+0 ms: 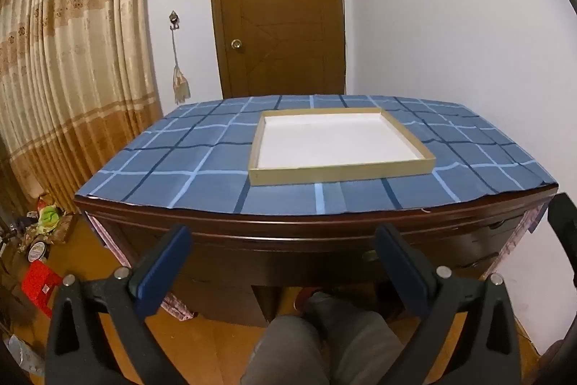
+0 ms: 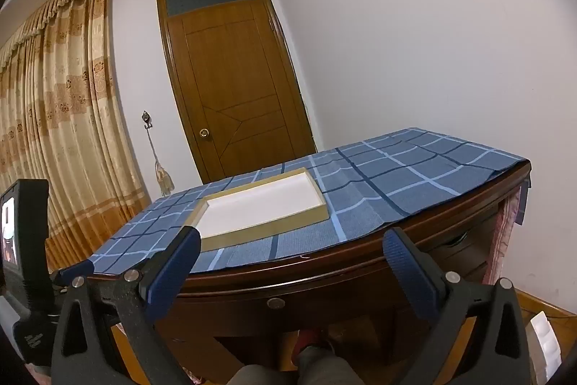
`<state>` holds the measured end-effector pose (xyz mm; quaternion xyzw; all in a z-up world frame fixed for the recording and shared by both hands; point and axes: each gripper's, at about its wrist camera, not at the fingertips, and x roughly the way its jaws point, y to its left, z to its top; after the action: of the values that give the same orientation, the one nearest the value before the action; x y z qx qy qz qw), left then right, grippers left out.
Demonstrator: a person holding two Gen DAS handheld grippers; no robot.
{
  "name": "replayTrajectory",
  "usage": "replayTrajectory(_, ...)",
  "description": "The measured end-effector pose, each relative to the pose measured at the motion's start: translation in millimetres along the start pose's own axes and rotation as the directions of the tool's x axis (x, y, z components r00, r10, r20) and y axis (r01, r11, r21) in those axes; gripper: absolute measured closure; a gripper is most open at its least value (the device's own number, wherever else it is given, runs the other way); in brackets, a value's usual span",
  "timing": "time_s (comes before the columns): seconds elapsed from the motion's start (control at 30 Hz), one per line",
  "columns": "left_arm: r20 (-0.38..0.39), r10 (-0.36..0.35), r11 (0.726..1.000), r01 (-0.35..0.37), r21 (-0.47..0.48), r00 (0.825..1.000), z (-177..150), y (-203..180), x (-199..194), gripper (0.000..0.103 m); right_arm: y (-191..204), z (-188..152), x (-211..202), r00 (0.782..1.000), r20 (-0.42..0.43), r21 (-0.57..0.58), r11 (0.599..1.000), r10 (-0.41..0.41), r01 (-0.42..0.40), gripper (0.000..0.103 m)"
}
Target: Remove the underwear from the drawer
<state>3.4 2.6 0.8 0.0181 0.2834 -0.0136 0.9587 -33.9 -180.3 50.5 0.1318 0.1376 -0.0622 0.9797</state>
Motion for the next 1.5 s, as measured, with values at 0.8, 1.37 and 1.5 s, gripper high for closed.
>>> replayTrajectory(0.8,-0.042,-0.014,1.0,0.013,-0.025,0.999,-16.9,1.5,15.5,0.0,-6.9,-7.7,10.8,0.999,-0.016,0.006,1.0,-0.03,0.03,0.001)
replayTrajectory(1.37,-0.045,-0.013,1.0,0.012,-0.017,0.999,-22.2,2.8,19.5,0.0,-7.2,-12.2,11.8,0.999,0.0,-0.007,0.999,-0.043,0.043,0.001)
replayTrajectory(1.5,-0.045,-0.012,1.0,0.011,-0.016,0.999,-23.3,2.6,20.3,0.0,-8.2,-11.3,12.7,0.999,-0.006,-0.001,0.999,-0.037,0.037,0.001)
